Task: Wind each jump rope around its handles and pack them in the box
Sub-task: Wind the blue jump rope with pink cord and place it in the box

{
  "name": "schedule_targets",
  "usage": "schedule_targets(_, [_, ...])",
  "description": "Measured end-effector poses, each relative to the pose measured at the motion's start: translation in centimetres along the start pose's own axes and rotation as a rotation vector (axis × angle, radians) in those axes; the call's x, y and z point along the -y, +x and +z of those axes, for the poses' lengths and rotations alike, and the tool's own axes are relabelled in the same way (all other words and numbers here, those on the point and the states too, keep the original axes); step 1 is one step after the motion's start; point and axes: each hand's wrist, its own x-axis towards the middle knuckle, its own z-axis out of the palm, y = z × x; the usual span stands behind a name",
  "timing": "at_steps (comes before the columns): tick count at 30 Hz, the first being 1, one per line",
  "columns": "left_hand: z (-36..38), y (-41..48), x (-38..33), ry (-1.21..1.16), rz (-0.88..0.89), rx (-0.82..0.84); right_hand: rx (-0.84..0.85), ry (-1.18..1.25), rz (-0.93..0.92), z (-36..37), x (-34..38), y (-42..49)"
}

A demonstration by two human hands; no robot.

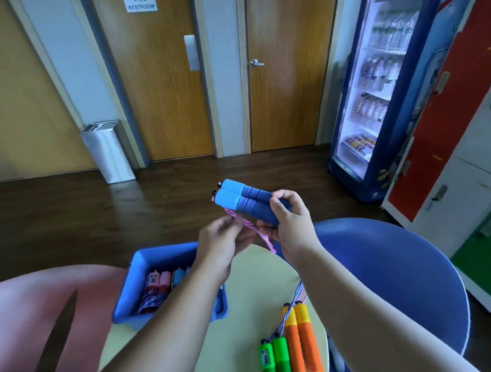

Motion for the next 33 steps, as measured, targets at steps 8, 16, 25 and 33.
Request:
schedule_targets(8, [-2.6, 1.9, -1.5, -0.284, -0.099, -0.12, 0.147, -0.257, -0.134, 2.7, -2.6, 3.3])
schedule_targets(16, [-5.5, 4.2, -2.6, -0.203, -0.096, -0.212, 0.194, -0.149, -0.014, 5.3, -5.1, 4.5])
schedule_targets(25, [-1.8, 3.9, 0.7, 0.063, -0.253, 0.231, 0.11, -0.014, 0.09, 4.6, -3.6, 6.4])
schedule_targets(33, [-2.2, 4.9, 1.3, 0.576, -0.008, 0.338, 0.013, -0.008, 0.066, 0.3, -0.4, 9.1])
